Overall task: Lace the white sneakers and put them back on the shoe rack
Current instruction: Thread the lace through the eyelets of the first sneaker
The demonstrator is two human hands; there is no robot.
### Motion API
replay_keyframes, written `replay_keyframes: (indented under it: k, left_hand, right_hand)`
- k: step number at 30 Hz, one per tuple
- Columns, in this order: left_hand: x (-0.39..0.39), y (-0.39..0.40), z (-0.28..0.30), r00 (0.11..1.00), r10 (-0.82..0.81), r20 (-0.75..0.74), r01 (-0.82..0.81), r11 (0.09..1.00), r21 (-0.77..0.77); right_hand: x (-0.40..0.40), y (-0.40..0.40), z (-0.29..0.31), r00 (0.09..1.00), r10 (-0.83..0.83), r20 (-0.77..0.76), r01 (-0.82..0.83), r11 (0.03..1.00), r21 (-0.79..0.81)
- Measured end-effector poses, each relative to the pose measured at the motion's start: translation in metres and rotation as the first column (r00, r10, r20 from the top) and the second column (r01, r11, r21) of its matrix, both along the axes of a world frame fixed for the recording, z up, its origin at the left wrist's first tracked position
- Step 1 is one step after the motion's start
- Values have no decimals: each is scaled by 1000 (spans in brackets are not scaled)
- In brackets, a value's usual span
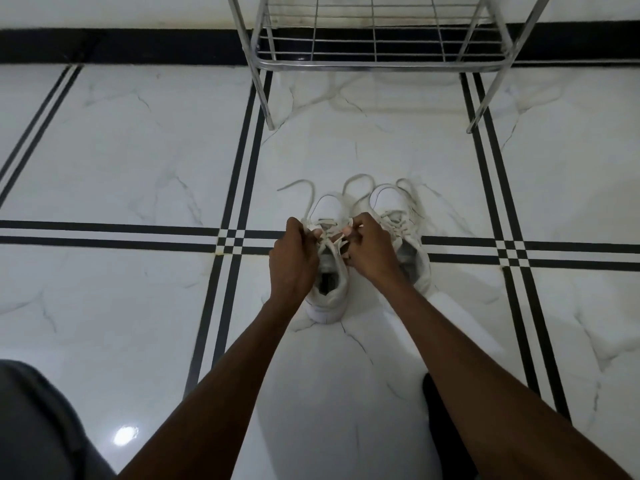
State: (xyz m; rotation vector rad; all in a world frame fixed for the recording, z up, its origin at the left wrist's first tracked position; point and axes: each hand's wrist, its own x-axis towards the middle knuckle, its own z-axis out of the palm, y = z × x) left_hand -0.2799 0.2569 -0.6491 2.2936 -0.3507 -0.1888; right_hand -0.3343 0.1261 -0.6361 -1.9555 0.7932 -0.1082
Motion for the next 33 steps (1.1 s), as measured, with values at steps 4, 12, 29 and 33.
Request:
replay_keyframes:
  k: [4,12,29,33]
  left_hand:
    - [19,7,15,942,-27,-335,-46,977,-209]
    - [61,17,72,940,-258,-223,134,881,-455]
    - [44,4,54,805,-372,-463,212,908,-361]
    - [43,-1,45,838,-331,-433,182,919,-351]
  right_hand:
    - [6,-13,8,999,-14,39,4,966,260]
    - [36,-18,47,990,-11,138,-21,975,223]
    - [19,-38,72,850,527,14,-526,849,-48]
    - [20,-37,66,897,428,107,-401,892,-209]
